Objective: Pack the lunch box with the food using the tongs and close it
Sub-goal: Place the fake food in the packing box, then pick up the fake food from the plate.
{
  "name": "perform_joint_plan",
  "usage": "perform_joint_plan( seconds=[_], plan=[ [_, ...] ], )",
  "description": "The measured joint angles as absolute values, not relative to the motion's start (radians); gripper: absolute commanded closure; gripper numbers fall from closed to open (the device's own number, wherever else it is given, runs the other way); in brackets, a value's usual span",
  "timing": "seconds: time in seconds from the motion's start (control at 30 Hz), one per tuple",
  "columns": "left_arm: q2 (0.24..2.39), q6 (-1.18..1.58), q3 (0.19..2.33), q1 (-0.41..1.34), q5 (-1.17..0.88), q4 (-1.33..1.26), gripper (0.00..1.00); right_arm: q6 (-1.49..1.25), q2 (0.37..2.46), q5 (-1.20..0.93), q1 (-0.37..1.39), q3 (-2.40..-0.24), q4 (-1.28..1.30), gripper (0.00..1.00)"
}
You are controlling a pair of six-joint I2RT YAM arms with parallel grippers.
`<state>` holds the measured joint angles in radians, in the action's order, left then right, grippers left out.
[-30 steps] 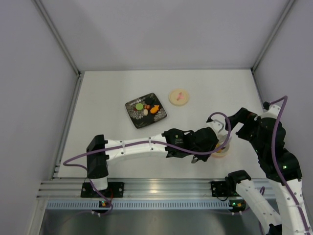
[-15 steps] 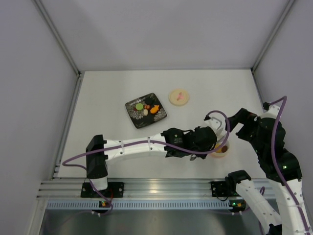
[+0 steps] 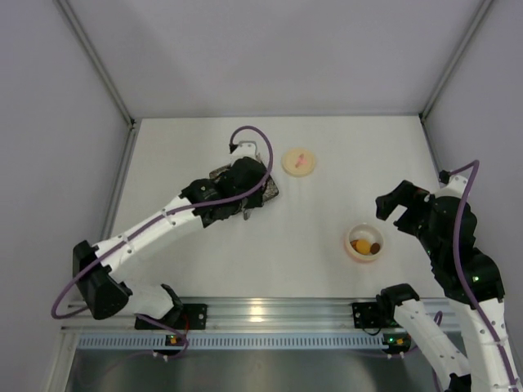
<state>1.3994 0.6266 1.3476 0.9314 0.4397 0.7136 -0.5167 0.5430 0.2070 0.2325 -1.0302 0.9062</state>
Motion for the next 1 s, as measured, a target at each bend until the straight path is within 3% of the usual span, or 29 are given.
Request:
perform_joint_plan(
  seconds=[0.37,1.0],
  plan=[
    [1.399,0.625,1.179,0.736,0.424,0.716,0.55,-0.517,0.543,0.187,0.233,-1.028,0.906,0.01],
    [1.491,0.619,1.149,0.721,0.397,0.683,0.55,-0.516,0.543,0.183,0.233,-1.013,0.905,0.01]
  ],
)
